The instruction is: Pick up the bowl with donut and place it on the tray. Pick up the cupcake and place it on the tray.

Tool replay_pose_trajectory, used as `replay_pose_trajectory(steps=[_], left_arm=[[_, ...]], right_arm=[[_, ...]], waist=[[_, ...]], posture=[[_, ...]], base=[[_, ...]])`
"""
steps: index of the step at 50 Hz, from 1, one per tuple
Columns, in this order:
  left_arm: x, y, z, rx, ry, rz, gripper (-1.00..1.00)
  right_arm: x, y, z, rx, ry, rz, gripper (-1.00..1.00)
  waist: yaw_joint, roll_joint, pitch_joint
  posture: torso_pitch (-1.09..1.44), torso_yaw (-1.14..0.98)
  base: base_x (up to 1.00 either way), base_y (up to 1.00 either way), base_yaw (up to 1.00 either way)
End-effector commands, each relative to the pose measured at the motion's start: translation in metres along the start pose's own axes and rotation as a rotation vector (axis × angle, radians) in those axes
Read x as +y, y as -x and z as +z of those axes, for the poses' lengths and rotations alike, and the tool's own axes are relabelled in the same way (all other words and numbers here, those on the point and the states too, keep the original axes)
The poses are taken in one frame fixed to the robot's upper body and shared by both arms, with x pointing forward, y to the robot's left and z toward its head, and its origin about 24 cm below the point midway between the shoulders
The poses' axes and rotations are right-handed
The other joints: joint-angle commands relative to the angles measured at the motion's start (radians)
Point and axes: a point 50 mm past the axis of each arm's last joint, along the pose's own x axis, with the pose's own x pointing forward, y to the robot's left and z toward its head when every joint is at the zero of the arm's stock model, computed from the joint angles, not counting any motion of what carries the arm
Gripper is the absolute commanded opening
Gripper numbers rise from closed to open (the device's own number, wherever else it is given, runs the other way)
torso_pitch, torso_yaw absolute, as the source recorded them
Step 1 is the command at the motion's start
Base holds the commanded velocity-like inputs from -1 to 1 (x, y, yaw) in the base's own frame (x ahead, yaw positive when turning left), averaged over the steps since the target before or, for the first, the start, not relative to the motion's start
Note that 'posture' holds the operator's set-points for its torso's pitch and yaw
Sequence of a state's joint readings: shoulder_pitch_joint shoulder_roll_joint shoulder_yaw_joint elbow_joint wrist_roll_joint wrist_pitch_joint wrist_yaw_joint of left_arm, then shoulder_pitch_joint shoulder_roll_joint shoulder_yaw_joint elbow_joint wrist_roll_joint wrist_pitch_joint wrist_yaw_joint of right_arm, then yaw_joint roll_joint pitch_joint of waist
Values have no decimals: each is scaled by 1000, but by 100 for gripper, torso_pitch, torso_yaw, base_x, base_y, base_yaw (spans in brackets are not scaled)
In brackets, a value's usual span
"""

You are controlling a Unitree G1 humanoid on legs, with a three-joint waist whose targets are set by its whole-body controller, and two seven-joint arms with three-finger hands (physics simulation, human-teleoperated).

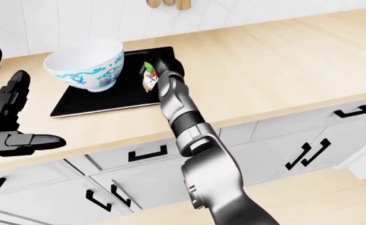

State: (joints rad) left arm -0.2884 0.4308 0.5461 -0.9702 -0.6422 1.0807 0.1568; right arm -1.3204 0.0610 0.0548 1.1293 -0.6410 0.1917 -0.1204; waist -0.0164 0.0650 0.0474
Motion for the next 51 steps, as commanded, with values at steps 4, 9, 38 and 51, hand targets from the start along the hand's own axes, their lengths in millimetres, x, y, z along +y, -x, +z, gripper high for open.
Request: replay_pose_trajectory(steps=[4,9,38,51], left_arm=[[1,2,10,-67,-15,10,100],[1,2,9,-67,-15,10,100],[2,3,9,-70,-15,11,100],[1,4,13,-75,-15,12,100]], right_arm=[[-17,-2,21,-82,5,-69,-59],[-15,-2,20,-77,7,-63,-36],[-10,-1,23,-84,11,-45,60],[-41,8,36,-115,36,-69,73]], waist=[[0,5,-27],[0,5,-27],[1,4,-29],[3,-1,-24]], posture=[[0,0],[0,0],[0,0],[0,0]], base=[[0,0,0],[0,0,0],[0,0,0],[0,0,0]])
